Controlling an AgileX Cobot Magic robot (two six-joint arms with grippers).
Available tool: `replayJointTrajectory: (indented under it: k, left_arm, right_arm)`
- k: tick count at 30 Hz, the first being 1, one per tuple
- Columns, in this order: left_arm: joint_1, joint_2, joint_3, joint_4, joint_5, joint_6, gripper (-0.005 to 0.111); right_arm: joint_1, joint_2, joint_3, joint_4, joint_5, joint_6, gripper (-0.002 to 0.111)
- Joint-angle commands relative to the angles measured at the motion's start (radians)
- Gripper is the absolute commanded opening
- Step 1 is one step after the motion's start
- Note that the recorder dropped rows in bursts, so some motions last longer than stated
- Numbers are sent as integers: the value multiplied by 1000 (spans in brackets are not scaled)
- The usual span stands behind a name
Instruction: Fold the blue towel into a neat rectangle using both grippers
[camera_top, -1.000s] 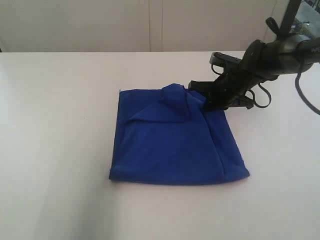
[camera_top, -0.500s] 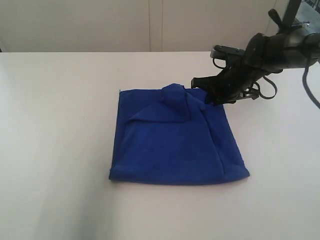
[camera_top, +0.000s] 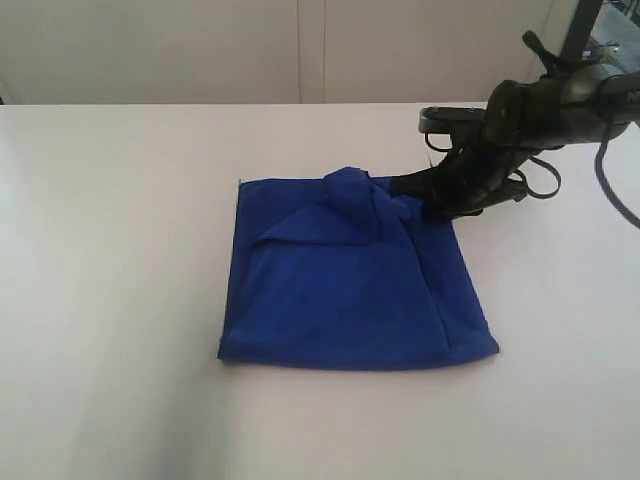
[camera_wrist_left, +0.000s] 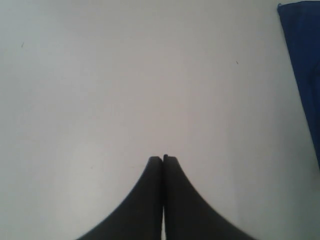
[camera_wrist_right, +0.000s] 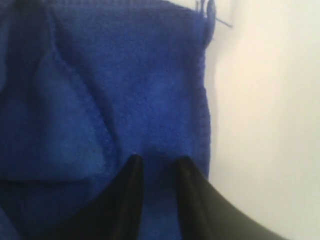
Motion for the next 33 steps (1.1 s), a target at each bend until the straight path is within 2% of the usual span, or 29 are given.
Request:
replayJointTrajectory:
  k: [1, 6, 13, 18, 26, 33]
  left_arm:
    - [-4, -9, -2, -6, 5, 2, 0]
    - [-4, -9, -2, -6, 5, 2, 0]
    - [-4, -9, -2, -6, 5, 2, 0]
    - [-4, -9, -2, -6, 5, 2, 0]
    - [-4, -9, -2, -6, 5, 2, 0]
    - [-4, -9, -2, -6, 5, 2, 0]
  right_arm:
    - [-4, 4, 0, -47, 26, 23, 24]
    - [-4, -32, -2, -34, 10, 51, 24]
    - [15, -69, -2, 112, -25, 47, 24]
    - [54, -44, -2, 112, -87, 46, 24]
    - [54, -17, -2, 67, -87, 46, 24]
    - [54, -13, -2, 48, -85, 46, 34]
